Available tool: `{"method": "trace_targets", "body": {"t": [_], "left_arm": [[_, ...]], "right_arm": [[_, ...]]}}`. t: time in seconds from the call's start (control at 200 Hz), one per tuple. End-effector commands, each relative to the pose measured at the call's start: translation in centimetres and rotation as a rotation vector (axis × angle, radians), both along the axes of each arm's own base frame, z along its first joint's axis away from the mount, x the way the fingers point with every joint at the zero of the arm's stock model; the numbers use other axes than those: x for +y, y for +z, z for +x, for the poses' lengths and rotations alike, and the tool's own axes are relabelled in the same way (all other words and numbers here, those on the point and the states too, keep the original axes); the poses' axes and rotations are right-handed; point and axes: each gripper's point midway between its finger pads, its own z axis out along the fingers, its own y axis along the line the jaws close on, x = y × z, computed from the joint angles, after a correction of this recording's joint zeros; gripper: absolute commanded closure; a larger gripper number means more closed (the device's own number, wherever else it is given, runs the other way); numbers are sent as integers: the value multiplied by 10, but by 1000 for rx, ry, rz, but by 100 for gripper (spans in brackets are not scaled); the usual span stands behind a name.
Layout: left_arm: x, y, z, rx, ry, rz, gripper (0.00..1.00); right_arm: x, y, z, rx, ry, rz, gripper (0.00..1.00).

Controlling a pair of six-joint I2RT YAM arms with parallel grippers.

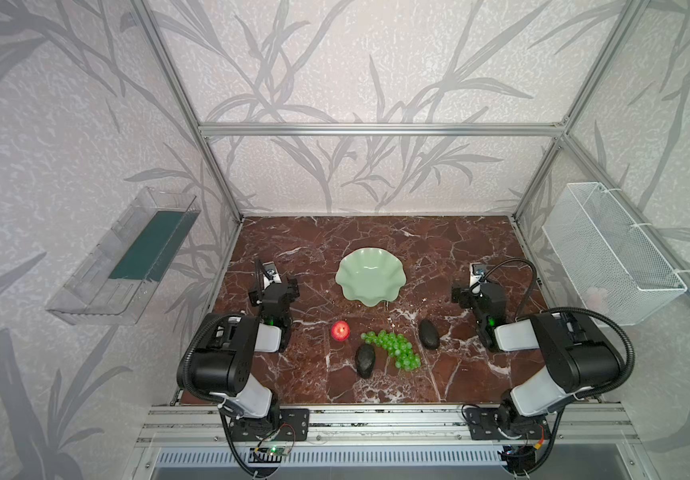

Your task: Place and organize the fake fruits in the fruit bowl

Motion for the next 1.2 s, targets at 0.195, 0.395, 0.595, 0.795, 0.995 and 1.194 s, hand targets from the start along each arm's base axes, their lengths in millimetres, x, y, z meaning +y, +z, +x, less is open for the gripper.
{"method": "trace_targets", "body": {"t": [0.195, 0.395, 0.595, 0.795, 0.995, 1.194], "left_arm": [[2, 4, 3, -21, 11, -2, 1], [2, 4, 3, -20, 10, -2, 1], [2, 4, 3, -21, 10, -2, 1], [2, 3, 4, -12, 7, -9, 1], [3, 3, 4, -13, 7, -14, 1], [2, 12, 2, -25, 6, -3, 1]], "right_arm": [[1, 15, 6, -47, 2, -2, 1], [1, 16, 7, -48, 3, -2, 1], [1, 15, 6, -47, 2, -2, 1], [1, 15, 7, -47, 3, 0, 1], [1, 16, 7, -48, 3, 0, 1], [0, 17, 6, -54, -3, 0, 1]]}}
